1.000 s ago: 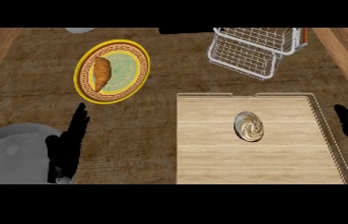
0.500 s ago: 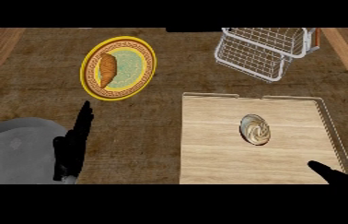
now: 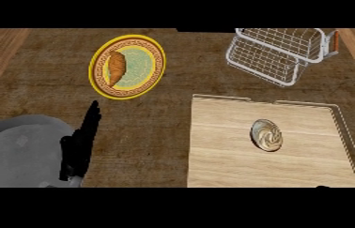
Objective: Pick the cupcake from the tray and place it in the tiered basket
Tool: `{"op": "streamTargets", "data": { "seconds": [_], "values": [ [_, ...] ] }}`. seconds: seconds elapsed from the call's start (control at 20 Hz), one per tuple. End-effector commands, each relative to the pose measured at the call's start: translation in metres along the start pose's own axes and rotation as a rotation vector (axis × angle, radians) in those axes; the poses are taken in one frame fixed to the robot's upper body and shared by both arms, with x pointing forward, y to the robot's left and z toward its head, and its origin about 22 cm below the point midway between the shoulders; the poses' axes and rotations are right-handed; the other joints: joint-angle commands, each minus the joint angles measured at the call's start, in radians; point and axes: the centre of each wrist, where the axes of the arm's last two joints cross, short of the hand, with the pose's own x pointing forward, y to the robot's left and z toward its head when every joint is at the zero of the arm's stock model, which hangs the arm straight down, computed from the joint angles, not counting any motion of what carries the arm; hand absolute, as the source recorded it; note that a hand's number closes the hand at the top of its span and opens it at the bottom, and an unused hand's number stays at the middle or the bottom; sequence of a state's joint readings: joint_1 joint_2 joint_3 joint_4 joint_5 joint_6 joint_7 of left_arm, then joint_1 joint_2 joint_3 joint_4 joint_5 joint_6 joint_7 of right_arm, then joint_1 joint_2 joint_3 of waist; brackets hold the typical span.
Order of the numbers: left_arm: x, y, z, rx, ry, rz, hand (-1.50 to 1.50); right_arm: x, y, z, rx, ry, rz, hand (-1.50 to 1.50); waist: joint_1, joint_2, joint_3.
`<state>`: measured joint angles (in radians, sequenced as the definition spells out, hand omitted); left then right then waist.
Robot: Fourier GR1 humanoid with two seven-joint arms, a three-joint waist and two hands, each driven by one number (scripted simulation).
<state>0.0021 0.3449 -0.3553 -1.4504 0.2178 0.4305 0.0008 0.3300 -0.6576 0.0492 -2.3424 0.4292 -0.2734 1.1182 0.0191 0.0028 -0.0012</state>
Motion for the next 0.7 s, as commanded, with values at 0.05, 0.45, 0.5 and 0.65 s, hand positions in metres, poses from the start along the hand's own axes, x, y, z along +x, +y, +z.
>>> {"op": "streamTargets", "data": {
  "seconds": [0.05, 0.45, 0.5, 0.65],
  "values": [
    [-0.023, -0.006, 0.001, -0.012, 0.061, -0.013, 0.0, 0.027, 0.012, -0.001, -0.058, 0.139, 0.067, -1.5, 0.019, 0.011, -0.005],
    [-0.021, -0.011, 0.006, -0.022, 0.067, -0.012, 0.0, 0.03, 0.047, -0.009, -0.004, 0.209, 0.268, -1.5, 0.021, 0.009, -0.005],
    [-0.02, -0.012, 0.0, -0.005, 0.066, -0.011, 0.0, 0.03, 0.053, -0.007, 0.011, 0.209, 0.283, -1.5, 0.013, 0.009, -0.005],
    [-0.018, -0.015, 0.009, -0.019, 0.056, -0.009, 0.0, 0.03, 0.058, -0.017, 0.049, 0.254, 0.326, -1.5, 0.015, 0.005, -0.004]
  ]
}}
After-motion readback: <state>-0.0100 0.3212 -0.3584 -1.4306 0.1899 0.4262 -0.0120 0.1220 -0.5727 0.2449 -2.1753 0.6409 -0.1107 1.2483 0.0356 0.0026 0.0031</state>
